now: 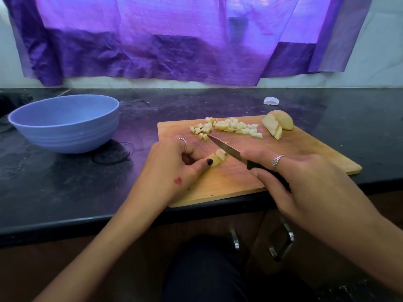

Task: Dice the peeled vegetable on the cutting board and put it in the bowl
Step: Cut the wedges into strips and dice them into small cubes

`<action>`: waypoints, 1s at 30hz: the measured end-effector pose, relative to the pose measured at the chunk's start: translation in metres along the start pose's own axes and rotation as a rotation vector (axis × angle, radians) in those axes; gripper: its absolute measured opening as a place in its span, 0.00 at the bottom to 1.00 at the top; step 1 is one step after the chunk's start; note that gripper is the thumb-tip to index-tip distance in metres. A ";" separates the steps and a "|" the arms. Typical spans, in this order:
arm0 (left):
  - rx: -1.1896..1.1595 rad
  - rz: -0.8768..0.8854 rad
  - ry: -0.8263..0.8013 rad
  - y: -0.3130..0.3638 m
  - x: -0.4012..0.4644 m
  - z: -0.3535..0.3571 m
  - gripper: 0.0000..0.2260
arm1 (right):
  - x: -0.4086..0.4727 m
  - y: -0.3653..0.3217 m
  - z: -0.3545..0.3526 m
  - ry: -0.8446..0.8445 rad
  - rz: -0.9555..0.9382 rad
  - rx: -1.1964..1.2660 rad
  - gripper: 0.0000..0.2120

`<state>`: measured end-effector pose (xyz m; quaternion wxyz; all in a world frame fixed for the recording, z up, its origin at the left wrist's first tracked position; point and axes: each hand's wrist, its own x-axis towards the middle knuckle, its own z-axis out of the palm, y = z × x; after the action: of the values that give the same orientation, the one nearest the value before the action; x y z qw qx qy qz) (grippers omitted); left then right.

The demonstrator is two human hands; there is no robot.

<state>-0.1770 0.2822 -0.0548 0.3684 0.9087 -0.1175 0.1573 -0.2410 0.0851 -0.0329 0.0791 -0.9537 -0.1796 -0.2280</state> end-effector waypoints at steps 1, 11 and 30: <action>-0.022 -0.014 -0.014 -0.001 0.000 -0.001 0.08 | 0.002 -0.003 0.001 0.004 0.004 0.036 0.15; 0.002 0.030 -0.018 -0.001 0.001 0.001 0.03 | 0.018 -0.018 0.004 -0.086 -0.055 0.002 0.15; 0.044 0.011 -0.005 0.001 -0.001 0.000 0.09 | -0.006 0.003 -0.011 0.011 0.035 0.096 0.14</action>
<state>-0.1781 0.2818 -0.0547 0.3473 0.9162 -0.1201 0.1595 -0.2489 0.0779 -0.0262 0.1299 -0.9505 -0.1731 -0.2230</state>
